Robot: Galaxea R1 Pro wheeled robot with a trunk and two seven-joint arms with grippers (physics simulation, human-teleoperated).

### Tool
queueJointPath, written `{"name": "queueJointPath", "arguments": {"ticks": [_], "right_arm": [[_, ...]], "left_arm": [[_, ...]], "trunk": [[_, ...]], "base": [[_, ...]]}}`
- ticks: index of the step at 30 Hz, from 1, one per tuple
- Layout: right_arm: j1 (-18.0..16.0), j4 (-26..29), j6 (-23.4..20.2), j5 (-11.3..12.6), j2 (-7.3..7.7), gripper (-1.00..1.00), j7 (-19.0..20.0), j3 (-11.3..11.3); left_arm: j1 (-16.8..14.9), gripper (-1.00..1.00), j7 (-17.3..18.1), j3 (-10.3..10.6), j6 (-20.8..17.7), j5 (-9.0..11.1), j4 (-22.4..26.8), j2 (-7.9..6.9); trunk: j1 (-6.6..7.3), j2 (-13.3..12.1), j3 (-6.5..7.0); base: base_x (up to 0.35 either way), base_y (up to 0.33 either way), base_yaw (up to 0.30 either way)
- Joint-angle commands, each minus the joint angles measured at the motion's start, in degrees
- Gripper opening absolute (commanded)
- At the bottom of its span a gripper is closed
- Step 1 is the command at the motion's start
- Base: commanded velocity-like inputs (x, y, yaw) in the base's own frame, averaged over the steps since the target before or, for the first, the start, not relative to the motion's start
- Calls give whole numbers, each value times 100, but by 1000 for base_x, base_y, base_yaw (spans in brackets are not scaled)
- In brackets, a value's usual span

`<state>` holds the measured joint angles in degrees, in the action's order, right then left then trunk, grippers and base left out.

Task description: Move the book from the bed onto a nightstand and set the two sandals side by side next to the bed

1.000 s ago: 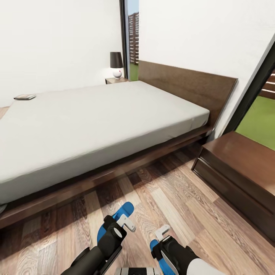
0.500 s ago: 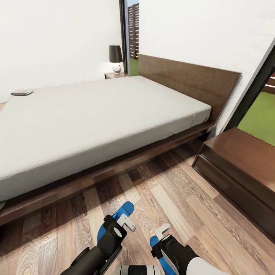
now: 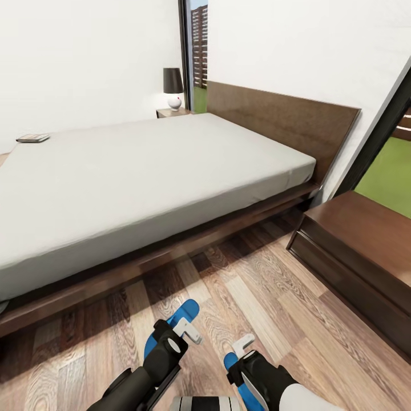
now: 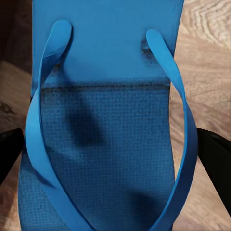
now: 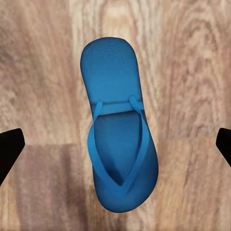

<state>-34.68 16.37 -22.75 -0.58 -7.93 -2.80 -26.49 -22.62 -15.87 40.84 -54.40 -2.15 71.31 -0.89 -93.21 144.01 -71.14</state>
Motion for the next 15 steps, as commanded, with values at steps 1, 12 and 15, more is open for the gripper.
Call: {"name": "queueJointPath", "arguments": {"ticks": [1, 12, 15], "right_arm": [[-2, 8, -37, -5, 2, 100, -19, -32], [-2, 14, -29, -11, 9, 100, -19, -36], [0, 14, -23, -12, 19, 100, -19, -43]], "left_arm": [[-5, -100, -5, 18, -33, -10, 34, -38], [-5, -100, 26, -19, -209, -5, 300, -319], [-5, -100, 29, -27, -226, -8, 358, -409]], "trunk": [[1, 2, -4], [1, 2, -4], [1, 2, -4]], "base": [[0, 0, 0], [0, 0, 0], [0, 0, 0]]}}
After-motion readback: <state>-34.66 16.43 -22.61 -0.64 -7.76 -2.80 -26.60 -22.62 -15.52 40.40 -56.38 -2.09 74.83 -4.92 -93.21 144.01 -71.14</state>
